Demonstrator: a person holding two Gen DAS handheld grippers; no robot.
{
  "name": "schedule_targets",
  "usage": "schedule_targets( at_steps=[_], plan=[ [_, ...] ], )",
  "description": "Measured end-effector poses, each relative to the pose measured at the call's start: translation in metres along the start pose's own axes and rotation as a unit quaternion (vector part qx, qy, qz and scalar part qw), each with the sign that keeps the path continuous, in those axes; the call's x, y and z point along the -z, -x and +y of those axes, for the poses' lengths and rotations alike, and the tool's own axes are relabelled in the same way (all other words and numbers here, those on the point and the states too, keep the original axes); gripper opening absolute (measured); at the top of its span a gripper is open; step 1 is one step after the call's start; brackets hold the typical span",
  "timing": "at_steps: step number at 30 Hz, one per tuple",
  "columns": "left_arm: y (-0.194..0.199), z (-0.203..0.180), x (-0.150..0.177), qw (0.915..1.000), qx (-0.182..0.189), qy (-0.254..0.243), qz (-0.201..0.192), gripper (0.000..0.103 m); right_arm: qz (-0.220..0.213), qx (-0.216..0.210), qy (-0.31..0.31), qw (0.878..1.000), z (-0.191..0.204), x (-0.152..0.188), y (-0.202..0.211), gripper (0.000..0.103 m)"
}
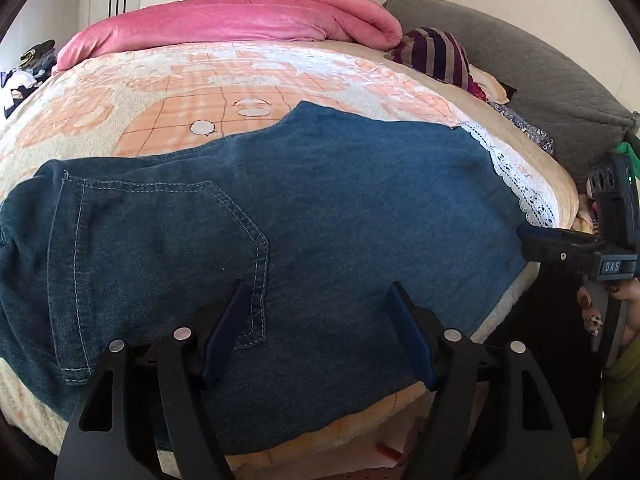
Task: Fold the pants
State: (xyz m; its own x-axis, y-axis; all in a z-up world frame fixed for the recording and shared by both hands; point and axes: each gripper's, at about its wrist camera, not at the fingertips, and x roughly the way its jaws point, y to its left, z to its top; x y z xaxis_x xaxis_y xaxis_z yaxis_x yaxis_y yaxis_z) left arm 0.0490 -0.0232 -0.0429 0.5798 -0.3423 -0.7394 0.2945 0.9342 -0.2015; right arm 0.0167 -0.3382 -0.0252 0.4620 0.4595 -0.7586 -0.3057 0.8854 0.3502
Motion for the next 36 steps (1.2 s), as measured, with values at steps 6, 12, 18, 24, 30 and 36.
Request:
schedule_targets(
  at_steps=[6, 12, 18, 24, 30, 36],
  plan=[
    [0.014, -0.003, -0.009, 0.9999, 0.005, 0.002, -0.016, 0.07, -0.022, 0.007, -0.006, 1.0, -0.004, -0.007, 0.019, 0.09],
    [0.027, -0.005, -0.036, 0.9991, 0.011, -0.003, -0.04, 0.07, -0.073, 0.024, -0.01, 0.997, -0.02, -0.034, 0.046, 0.09],
    [0.018, -0.006, -0.074, 0.9986, 0.023, 0.002, -0.048, 0.07, -0.108, 0.041, -0.027, 0.993, -0.043, -0.075, 0.054, 0.09],
    [-0.019, 0.009, -0.12, 0.9972, 0.051, 0.052, -0.015, 0.07, -0.111, 0.03, -0.044, 0.992, -0.067, -0.126, 0.04, 0.09],
    [-0.063, 0.016, -0.15, 0.9984, 0.018, 0.052, 0.017, 0.07, -0.068, 0.041, -0.082, 0.994, -0.101, -0.159, 0.003, 0.071],
    [-0.106, 0.018, -0.155, 0.9978, 0.008, 0.029, 0.059, 0.07, -0.049, -0.001, -0.127, 0.991, -0.13, -0.146, -0.018, 0.066]
  ],
)
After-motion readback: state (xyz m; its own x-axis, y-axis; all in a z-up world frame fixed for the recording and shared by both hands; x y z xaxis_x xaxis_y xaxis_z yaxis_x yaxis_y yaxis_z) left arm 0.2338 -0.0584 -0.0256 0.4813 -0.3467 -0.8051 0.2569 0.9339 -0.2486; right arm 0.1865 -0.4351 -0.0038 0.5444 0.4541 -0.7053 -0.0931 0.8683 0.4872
